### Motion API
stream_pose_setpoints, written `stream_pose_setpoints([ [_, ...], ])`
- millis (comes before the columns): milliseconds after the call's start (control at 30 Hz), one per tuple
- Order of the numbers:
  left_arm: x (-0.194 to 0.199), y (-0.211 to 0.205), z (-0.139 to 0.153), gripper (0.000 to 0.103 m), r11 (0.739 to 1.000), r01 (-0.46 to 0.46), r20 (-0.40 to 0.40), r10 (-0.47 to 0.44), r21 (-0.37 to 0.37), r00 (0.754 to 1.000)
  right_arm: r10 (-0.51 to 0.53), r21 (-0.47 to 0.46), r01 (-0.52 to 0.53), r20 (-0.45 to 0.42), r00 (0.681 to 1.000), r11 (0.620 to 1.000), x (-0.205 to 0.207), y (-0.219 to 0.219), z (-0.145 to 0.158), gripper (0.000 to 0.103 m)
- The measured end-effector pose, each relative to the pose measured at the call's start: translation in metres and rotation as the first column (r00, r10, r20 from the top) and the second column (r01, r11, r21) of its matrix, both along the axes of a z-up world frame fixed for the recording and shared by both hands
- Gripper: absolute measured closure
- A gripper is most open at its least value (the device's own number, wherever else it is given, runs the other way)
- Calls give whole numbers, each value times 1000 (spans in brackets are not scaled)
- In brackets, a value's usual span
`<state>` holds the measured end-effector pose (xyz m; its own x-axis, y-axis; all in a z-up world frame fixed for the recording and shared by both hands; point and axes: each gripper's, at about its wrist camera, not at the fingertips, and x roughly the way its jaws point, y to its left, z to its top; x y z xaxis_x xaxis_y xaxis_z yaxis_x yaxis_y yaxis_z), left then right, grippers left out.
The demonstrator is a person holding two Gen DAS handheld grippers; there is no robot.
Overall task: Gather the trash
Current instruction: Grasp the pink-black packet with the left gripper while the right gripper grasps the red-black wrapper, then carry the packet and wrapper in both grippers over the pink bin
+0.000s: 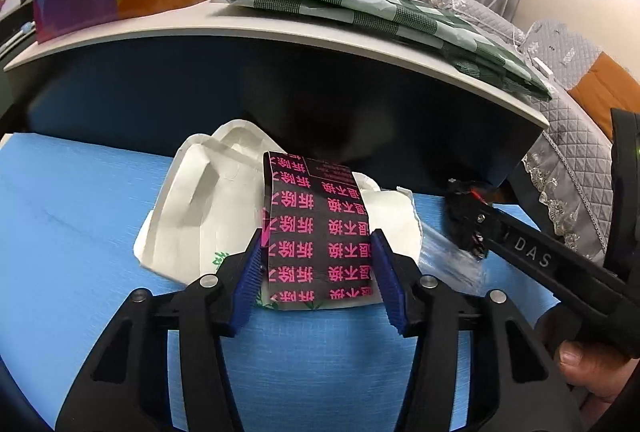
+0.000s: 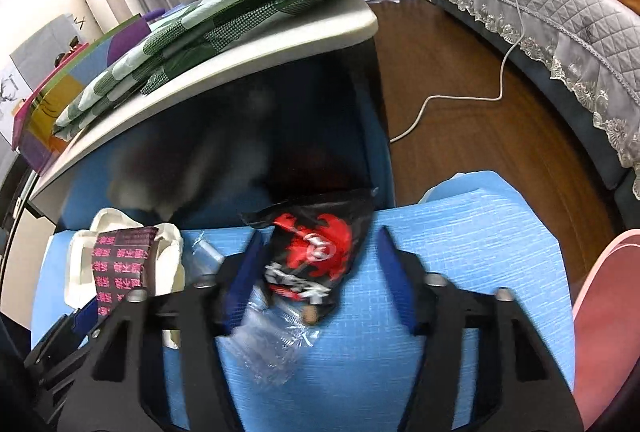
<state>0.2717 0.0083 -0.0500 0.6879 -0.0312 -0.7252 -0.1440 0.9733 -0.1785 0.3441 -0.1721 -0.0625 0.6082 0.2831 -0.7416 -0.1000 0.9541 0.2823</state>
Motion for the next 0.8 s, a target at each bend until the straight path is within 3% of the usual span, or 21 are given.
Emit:
stream_pose_setpoints([
  [133, -3, 3, 7, 54, 1000, -21, 2, 21, 5, 1000, 0, 1, 0, 4, 1000, 1000, -7, -4, 4, 61],
  [800, -68, -15, 69, 55, 998, 2, 94, -7, 58, 996, -68, 13, 66, 156, 985, 998, -95, -66, 88, 62],
])
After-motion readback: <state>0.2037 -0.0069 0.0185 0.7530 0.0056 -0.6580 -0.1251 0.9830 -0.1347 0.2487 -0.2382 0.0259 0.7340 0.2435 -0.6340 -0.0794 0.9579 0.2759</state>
